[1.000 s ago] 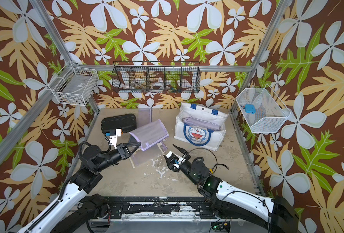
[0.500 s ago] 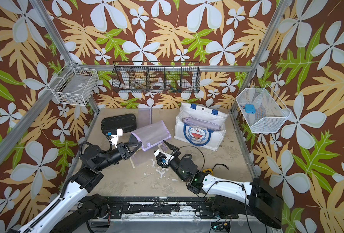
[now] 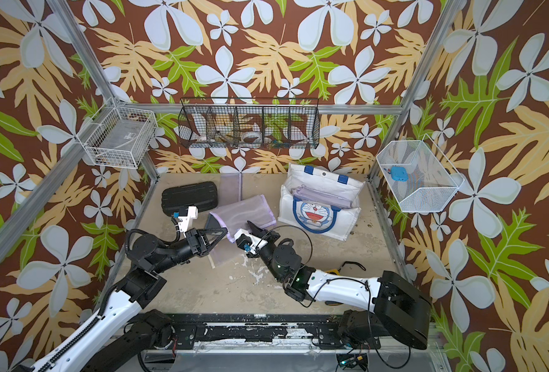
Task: Put the pencil pouch into the canvas bag
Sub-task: Pick up the pencil case from the pencil case.
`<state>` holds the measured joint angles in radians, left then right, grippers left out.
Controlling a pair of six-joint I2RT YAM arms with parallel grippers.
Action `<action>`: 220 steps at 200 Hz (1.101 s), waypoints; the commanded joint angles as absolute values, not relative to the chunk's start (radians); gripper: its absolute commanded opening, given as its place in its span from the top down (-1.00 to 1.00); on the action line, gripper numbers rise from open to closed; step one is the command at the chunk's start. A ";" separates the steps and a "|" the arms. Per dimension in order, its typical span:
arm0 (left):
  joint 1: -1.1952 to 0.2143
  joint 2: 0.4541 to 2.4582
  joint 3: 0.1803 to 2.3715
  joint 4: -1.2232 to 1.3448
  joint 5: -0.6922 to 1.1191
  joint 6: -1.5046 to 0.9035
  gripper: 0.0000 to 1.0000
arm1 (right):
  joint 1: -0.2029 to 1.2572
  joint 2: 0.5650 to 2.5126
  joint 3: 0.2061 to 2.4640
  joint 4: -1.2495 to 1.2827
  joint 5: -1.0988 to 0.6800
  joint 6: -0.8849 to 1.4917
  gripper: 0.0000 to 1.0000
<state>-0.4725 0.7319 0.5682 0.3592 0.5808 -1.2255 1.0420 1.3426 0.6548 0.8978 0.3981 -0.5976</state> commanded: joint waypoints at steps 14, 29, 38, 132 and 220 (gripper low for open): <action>-0.472 0.737 0.522 0.462 0.600 -1.277 1.00 | 1.044 1.295 0.638 0.857 0.417 -0.610 1.00; -0.471 0.741 0.511 0.480 0.598 -1.280 1.00 | 1.045 1.261 0.609 0.842 0.430 -0.615 1.00; -0.471 0.745 0.509 0.480 0.597 -1.276 0.87 | 1.044 1.238 0.586 0.834 0.438 -0.620 1.00; -0.448 0.719 0.491 0.436 0.566 -1.122 -0.82 | 1.043 0.937 0.552 0.490 0.437 -0.548 1.00; -0.440 0.684 0.524 0.224 0.484 -0.870 -0.98 | 0.722 0.974 0.857 0.201 0.460 -0.492 1.00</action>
<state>-0.4423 0.6827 0.5114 0.2680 0.5064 -0.9493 0.8024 0.9295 0.7738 0.2970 0.4774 -0.5007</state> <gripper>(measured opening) 0.992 0.049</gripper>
